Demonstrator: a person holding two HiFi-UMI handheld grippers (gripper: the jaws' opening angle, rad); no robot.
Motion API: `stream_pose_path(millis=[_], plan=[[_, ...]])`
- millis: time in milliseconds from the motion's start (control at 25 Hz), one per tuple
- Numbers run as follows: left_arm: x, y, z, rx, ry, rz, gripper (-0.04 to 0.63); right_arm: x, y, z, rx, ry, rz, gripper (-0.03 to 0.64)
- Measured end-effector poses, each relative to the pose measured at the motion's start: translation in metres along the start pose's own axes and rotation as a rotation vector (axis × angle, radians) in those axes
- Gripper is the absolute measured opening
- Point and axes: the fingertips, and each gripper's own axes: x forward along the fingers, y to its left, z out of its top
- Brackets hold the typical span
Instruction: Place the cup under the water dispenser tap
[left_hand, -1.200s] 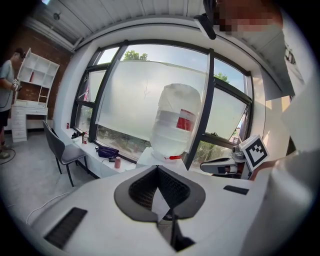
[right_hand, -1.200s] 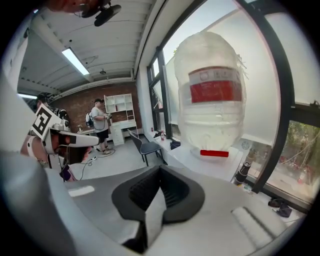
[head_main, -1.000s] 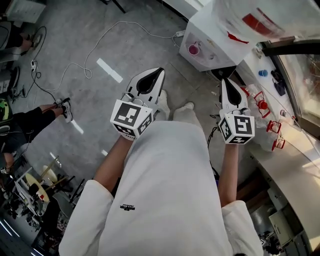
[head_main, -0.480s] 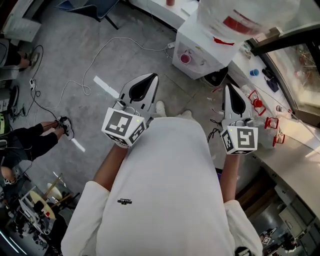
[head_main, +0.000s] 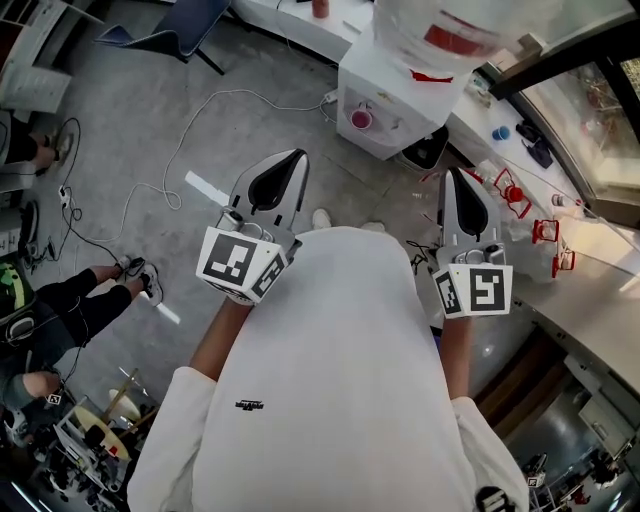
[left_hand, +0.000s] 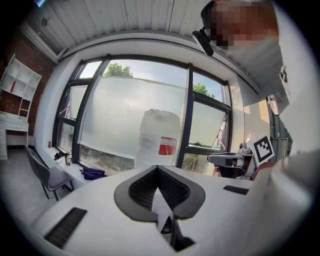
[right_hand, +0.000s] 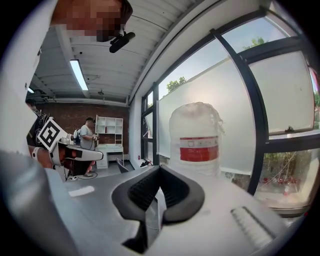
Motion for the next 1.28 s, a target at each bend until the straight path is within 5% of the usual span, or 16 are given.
stream_pose_path(millis=[1280], plan=[[-0.001, -0.003, 0.004, -0.009, -0.008, -0.018, 0.006, 0.011, 0.04, -0.001, 0.047, -0.016, 0.044, 0.011]])
